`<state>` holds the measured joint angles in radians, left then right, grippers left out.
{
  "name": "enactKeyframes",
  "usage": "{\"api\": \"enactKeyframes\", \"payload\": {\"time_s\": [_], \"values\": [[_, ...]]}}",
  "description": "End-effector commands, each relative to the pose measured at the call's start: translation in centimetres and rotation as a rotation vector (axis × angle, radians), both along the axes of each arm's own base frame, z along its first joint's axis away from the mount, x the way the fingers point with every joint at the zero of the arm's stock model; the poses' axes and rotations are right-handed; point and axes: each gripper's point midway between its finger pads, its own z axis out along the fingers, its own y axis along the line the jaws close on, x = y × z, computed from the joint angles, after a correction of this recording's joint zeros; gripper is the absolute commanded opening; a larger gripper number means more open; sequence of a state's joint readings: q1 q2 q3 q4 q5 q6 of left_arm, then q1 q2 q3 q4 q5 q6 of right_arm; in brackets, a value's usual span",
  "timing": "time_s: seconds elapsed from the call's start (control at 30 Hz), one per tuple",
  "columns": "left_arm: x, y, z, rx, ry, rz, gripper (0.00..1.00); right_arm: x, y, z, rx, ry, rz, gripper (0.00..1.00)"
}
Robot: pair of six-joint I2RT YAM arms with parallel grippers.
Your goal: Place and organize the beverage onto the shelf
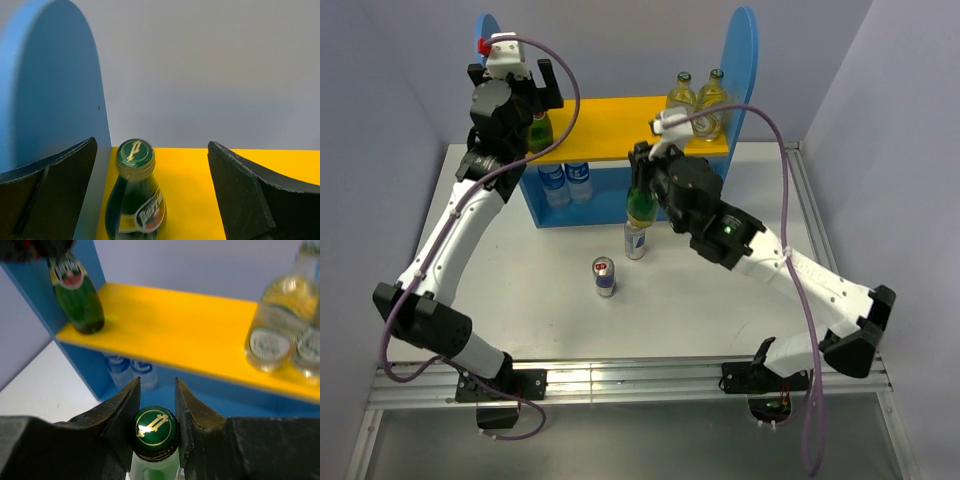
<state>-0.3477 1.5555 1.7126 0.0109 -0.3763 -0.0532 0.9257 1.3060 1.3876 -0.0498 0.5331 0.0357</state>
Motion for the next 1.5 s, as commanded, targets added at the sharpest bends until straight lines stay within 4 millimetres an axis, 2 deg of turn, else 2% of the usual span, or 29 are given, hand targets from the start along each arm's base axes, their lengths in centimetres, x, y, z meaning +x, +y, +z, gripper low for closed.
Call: {"api": "enactKeyframes", "payload": {"time_s": [0.0, 0.07, 0.1, 0.13, 0.17, 0.2, 0.23, 0.27, 0.3, 0.33, 0.37, 0.43, 0.47, 0.5, 0.53, 0.57, 0.6, 0.63, 0.77, 0.9, 0.93, 1.0, 1.23, 1.47], "values": [[-5.0, 1.9, 6.2, -0.081, -0.144, -0.018, 0.99, 0.8, -0.4, 9.9, 0.145, -0.183, -0.012, 0.00], [-5.8, 1.7, 5.8, -0.085, -0.137, -0.043, 0.99, 1.8, 0.6, 11.2, 0.145, -0.194, -0.009, 0.00], [-6.9, 1.8, 6.5, -0.090, -0.155, -0.054, 0.99, 2.1, 1.0, 11.4, 0.139, -0.194, 0.003, 0.00], [-7.3, 1.9, 6.6, -0.091, -0.157, -0.060, 0.99, 2.4, 0.8, 12.7, 0.156, -0.212, 0.000, 0.00], [-7.7, 1.9, 6.3, -0.090, -0.151, -0.067, 0.99, 3.4, 1.5, 12.2, 0.148, -0.201, -0.005, 0.00], [-8.6, 2.0, 6.8, -0.094, -0.160, -0.078, 0.99, 3.4, 1.7, 13.6, 0.169, -0.223, 0.010, 0.00], [-9.0, 2.0, 7.0, -0.098, -0.165, -0.087, 0.99, 4.4, 2.2, 12.5, 0.144, -0.199, 0.005, 0.00], [-9.4, 2.0, 7.0, -0.101, -0.167, -0.095, 0.99, 4.9, 2.5, 12.6, 0.148, -0.198, 0.004, 0.00], [-10.2, 2.1, 7.0, -0.102, -0.159, -0.104, 0.99, 5.0, 2.3, 13.8, 0.165, -0.216, 0.003, 0.00], [-10.7, 2.2, 6.9, -0.112, -0.159, -0.108, 0.99, 6.1, 3.1, 13.1, 0.153, -0.204, 0.004, 0.00], [-10.9, 2.2, 6.2, -0.116, -0.147, -0.110, 0.99, 6.5, 3.3, 13.2, 0.152, -0.205, 0.001, 0.00], [-12.8, 2.5, 6.7, -0.146, -0.179, -0.127, 0.99, 7.7, 4.3, 13.8, 0.156, -0.214, 0.008, 0.00], [-13.6, 2.7, 5.7, -0.149, -0.169, -0.134, 0.99, 8.4, 4.4, 13.6, 0.148, -0.209, 0.002, 0.00], [-14.2, 2.7, 5.9, -0.160, -0.194, -0.146, 0.99, 8.2, 4.1, 15.8, 0.182, -0.241, 0.000, 0.00], [-14.1, 2.5, 4.6, -0.164, -0.172, -0.154, 0.99, 9.5, 5.3, 14.6, 0.161, -0.227, 0.000, 0.00], [-14.9, 2.7, 4.7, -0.172, -0.183, -0.159, 0.99, 10.0, 5.4, 14.7, 0.156, -0.227, -0.005, 0.00], [-15.1, 2.7, 4.3, -0.171, -0.177, -0.163, 0.99, 9.8, 4.9, 16.8, 0.187, -0.265, -0.009, 0.00], [-15.0, 2.6, 3.2, -0.172, -0.155, -0.162, 0.99, 10.7, 5.8, 16.0, 0.173, -0.261, -0.010, 0.00], [-15.6, 2.8, 1.2, -0.176, -0.129, -0.161, 0.99, 11.4, 6.1, 17.2, 0.213, -0.322, -0.017, 0.00], [-16.3, 2.8, 0.3, -0.197, -0.128, -0.177, 0.99, 12.5, 6.5, 17.1, 0.234, -0.343, -0.021, 0.00], [-16.3, 2.8, 0.0, -0.198, -0.124, -0.177, 0.99, 13.2, 7.2, 16.1, 0.222, -0.333, -0.020, 0.00], [-16.3, 2.6, -0.1, -0.203, -0.125, -0.184, 0.99, 13.5, 7.5, 16.4, 0.246, -0.354, -0.015, 0.00], [-16.4, 2.3, -0.5, -0.206, -0.124, -0.206, 0.99, 15.0, 9.8, 14.2, 0.259, -0.354, 0.013, 0.00], [-16.1, 2.3, -1.2, -0.208, -0.120, -0.200, 0.99, 16.2, 11.1, 12.6, 0.269, -0.357, 0.017, 0.00]]}}
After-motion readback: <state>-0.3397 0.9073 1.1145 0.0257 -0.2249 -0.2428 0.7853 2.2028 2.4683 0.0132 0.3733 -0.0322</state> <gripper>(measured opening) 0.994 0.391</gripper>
